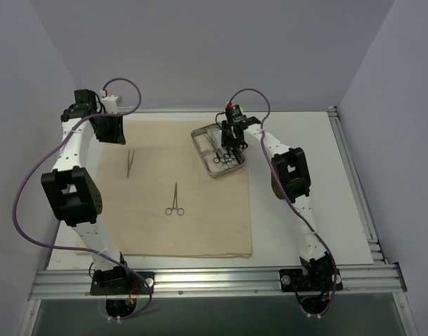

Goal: Open and lay out the surgical kit
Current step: Pick up the medical item from the container.

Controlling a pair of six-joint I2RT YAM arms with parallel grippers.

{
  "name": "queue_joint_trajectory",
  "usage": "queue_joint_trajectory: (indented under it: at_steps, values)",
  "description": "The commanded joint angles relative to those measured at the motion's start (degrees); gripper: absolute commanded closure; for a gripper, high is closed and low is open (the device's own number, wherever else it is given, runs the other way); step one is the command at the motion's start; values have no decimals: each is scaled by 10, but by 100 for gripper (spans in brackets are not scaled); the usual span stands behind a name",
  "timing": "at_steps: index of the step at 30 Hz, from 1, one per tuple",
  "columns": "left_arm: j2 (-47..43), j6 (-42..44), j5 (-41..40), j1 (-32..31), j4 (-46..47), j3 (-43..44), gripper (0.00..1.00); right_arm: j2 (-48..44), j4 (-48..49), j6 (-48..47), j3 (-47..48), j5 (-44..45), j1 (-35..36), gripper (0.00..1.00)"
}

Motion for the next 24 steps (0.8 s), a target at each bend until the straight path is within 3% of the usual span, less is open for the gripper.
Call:
queue_joint_trajectory:
  at_steps: [1,7,18,24]
  values:
    - [-12,0,14,3,-2,23,57,-8,-14,29,-30,-62,-1,78]
    - [-14,2,17,3,0,21,57,-52,0,23,-36,-44,0,84]
    - [-14,2,20,3,2,19,57,-52,-58,-15,-8,139,25,83]
    - [-16,2,21,3,1,18,57,-25,-79,-13,4,173,27,80]
